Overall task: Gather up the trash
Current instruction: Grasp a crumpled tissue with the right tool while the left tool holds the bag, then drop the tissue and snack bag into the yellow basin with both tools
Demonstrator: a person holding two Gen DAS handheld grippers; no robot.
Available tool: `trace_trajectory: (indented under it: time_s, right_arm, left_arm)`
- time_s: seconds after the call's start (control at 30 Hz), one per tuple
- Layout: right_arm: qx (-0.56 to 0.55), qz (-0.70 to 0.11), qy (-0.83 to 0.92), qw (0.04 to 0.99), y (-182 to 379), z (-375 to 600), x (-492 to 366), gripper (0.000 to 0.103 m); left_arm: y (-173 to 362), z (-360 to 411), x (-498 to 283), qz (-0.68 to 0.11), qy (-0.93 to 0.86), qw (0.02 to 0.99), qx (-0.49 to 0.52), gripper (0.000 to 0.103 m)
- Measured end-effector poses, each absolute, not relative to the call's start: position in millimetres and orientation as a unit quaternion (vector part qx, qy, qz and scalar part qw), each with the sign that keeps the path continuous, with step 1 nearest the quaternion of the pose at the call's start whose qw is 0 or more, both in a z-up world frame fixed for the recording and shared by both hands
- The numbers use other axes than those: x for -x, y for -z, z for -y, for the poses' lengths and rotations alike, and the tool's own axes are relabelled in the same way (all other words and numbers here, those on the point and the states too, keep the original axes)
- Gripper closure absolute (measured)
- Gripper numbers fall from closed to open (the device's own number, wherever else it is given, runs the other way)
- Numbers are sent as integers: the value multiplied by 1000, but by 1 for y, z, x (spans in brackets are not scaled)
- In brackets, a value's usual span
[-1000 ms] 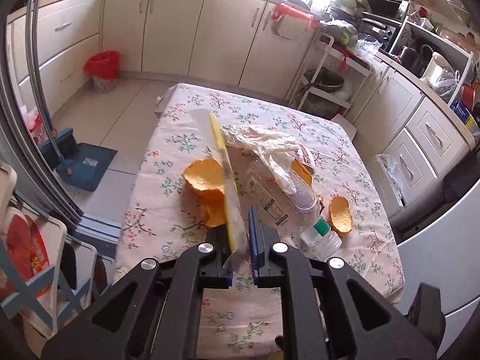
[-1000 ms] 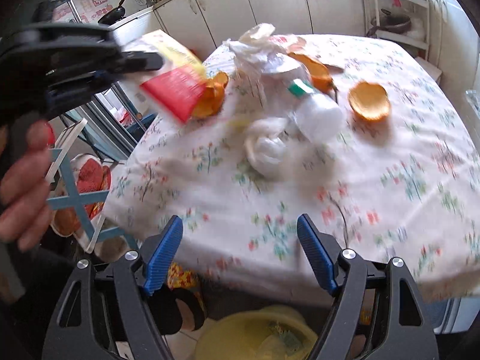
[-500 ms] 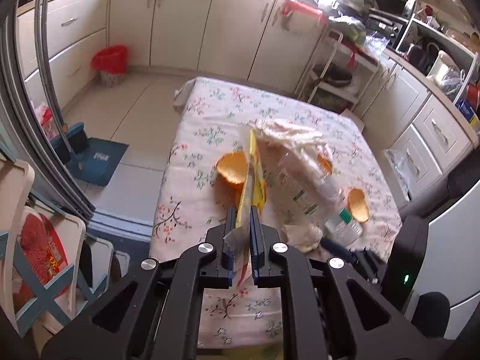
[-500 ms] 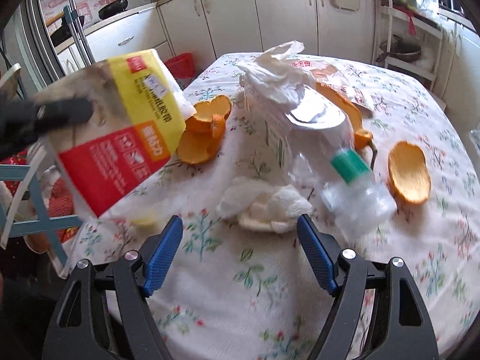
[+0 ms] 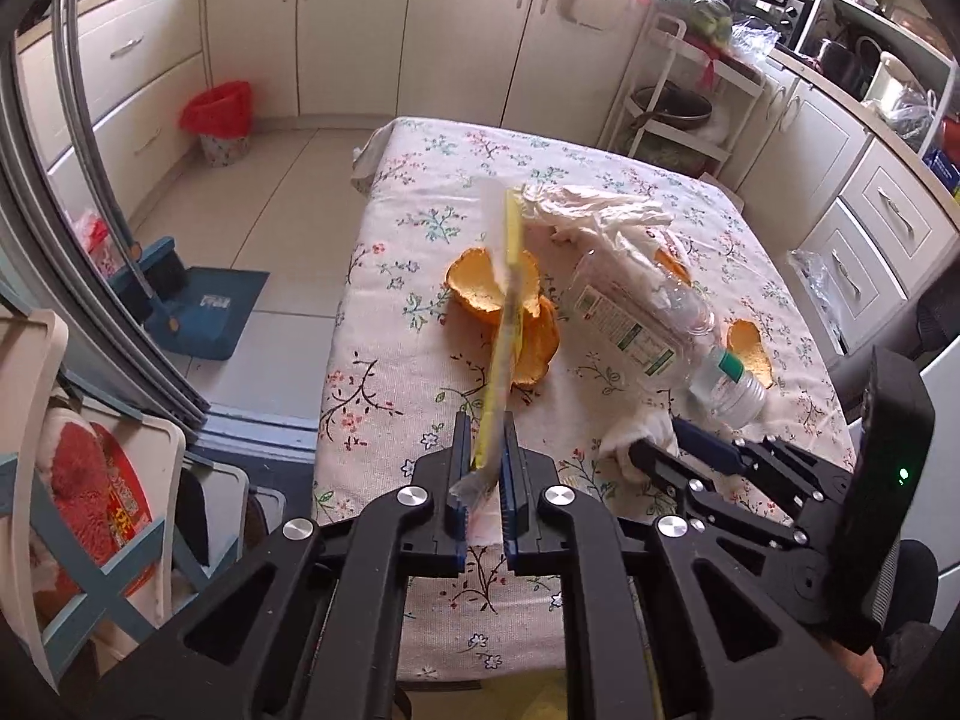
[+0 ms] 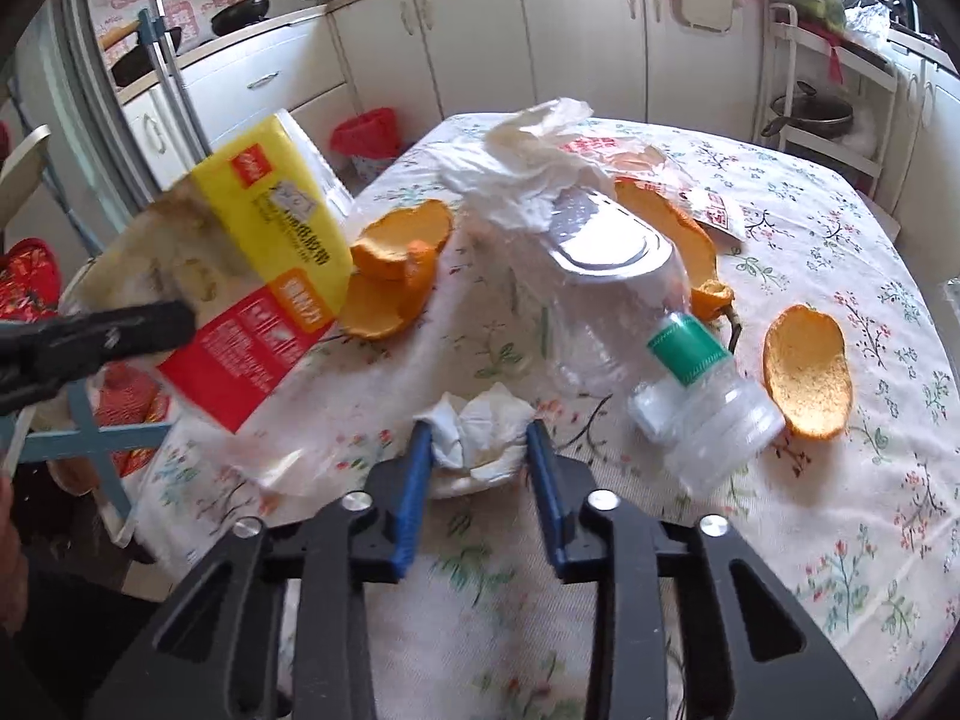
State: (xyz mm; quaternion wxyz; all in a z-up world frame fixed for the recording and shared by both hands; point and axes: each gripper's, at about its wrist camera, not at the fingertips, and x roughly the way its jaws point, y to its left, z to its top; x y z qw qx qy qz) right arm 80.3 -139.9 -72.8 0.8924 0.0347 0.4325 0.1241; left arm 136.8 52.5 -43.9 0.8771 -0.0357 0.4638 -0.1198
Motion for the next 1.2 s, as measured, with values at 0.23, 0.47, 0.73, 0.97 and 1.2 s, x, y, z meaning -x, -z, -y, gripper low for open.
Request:
trace_trajectory:
  time_s: [0.23, 0.47, 0.73, 0.97, 1.2]
  right_arm:
    - [-67, -425, -135, 893, 61, 161, -38, 80]
    - [-108, -418, -119, 894, 55, 175, -12, 81]
    - [-124, -410, -111, 897, 55, 186, 2, 81]
    - [-129, -401, -112, 900, 50, 193, 16, 80]
    - [-136, -387, -109, 906, 43, 200, 28, 80]
  left_arm:
    - [28, -54, -124, -433, 131, 891, 42, 97]
    - [20, -38, -110, -412, 141, 900, 25, 97]
    - [18, -33, -96, -404, 148, 902, 25, 99]
    - [7, -37, -74, -373, 186, 908, 48, 99]
    - [1, -34, -49, -353, 222, 907, 63, 99]
